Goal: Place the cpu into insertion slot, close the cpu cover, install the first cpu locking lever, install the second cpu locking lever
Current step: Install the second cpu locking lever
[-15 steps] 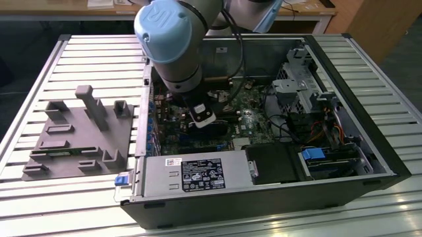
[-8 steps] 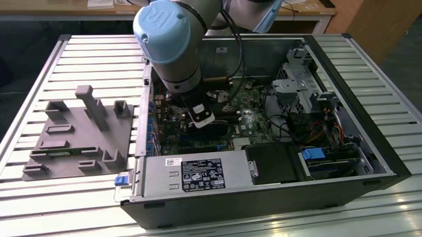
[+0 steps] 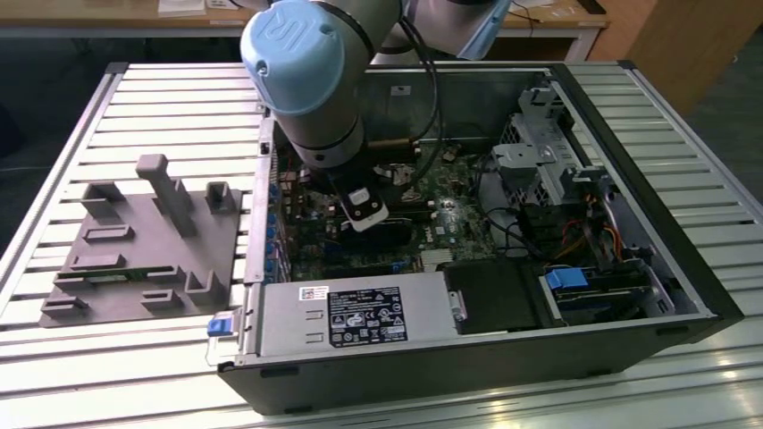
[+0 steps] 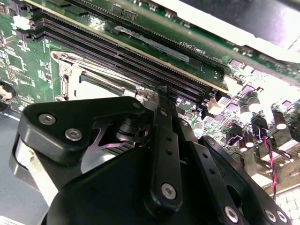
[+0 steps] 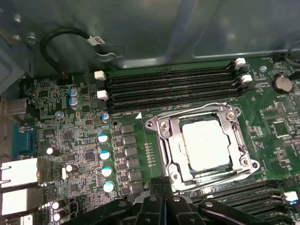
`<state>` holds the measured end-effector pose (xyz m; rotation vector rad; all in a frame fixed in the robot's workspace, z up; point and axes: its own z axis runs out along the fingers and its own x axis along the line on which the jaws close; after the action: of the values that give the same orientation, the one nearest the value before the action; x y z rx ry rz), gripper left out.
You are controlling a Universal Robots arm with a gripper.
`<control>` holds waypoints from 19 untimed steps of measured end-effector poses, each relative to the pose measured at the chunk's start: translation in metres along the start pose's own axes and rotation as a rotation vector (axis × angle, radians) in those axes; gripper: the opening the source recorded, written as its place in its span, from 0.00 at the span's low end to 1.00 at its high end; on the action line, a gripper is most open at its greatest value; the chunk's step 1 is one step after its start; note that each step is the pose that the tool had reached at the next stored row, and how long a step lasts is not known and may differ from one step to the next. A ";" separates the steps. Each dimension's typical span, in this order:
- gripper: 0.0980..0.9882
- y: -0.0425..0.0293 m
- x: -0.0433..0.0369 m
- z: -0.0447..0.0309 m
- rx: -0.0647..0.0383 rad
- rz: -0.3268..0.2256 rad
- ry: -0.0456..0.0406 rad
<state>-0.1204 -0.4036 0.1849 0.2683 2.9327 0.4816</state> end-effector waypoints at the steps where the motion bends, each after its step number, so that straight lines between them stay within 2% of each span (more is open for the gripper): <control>1: 0.00 0.0005 -0.0002 -0.0014 0.000 0.000 0.0000; 10: 0.00 0.0066 -0.0025 -0.0188 0.000 0.000 0.0001; 13: 0.00 0.0081 -0.0037 -0.0228 0.005 0.000 -0.0008; 15: 0.00 0.0093 -0.0050 -0.0252 0.014 0.000 -0.0031; 19: 0.00 0.0108 -0.0089 -0.0277 0.048 0.003 -0.0111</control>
<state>-0.1152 -0.4037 0.2155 0.2800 2.9365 0.4085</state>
